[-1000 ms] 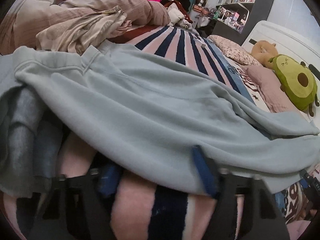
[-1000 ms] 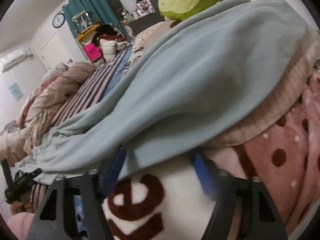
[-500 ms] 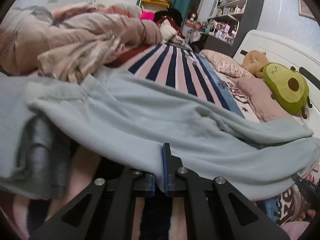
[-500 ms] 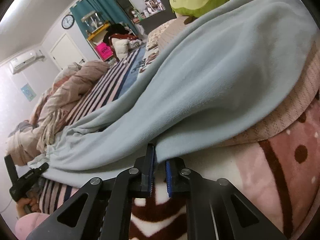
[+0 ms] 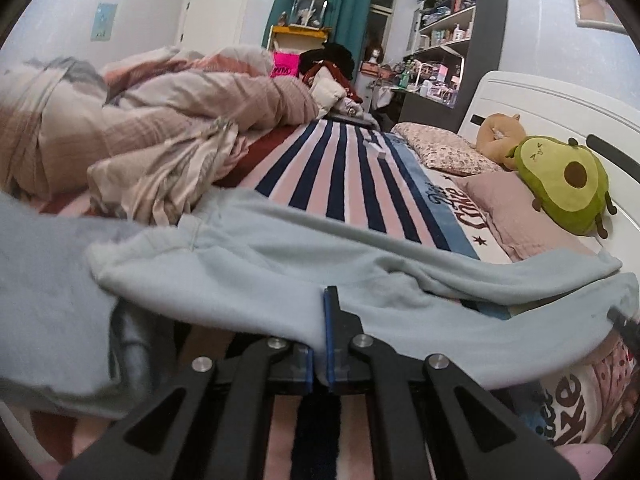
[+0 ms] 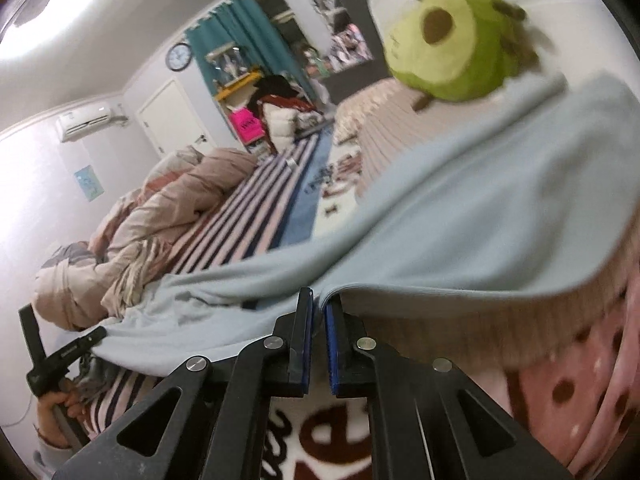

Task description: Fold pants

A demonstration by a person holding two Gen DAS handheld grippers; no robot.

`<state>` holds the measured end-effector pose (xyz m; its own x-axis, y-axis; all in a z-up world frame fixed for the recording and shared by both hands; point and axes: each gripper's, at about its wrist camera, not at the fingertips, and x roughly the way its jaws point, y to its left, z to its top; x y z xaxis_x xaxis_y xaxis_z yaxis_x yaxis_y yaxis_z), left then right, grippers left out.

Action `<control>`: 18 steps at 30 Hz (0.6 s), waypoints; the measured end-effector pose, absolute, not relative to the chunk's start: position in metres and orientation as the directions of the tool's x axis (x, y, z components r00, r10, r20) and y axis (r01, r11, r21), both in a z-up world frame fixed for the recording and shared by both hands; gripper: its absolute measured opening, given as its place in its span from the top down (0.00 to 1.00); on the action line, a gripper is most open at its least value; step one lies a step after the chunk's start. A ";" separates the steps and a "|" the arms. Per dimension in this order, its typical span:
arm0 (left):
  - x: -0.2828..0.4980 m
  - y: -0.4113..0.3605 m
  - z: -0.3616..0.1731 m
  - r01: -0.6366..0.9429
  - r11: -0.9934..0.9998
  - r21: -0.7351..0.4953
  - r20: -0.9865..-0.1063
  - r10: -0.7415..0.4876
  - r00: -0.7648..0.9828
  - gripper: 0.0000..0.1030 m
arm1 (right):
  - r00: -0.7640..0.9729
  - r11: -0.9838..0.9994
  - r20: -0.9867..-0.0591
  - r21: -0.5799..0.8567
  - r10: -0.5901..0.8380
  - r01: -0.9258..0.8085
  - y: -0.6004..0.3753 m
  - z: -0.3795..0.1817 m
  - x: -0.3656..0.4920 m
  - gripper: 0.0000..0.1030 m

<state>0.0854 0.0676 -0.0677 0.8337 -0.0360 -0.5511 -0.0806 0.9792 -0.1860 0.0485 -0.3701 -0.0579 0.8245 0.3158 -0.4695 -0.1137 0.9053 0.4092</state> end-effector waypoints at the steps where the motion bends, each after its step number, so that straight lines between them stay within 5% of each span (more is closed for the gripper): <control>1: 0.089 0.068 -0.062 -0.073 0.982 -0.174 -0.548 -0.035 0.836 0.98 | 0.828 0.907 -0.461 0.403 0.319 -0.125 -0.370 -0.054 0.050 0.99; 18: 0.244 0.059 -0.044 0.019 1.000 -0.024 -0.649 -0.031 0.761 0.96 | 0.816 0.961 -0.515 0.217 0.261 -0.170 -0.366 -0.014 0.172 0.99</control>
<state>0.2443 0.0586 -0.0437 0.7605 -0.0307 -0.6486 0.0195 0.9995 -0.0245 0.1721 -0.3665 -0.0141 0.8165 0.2605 -0.5152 -0.1701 0.9613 0.2166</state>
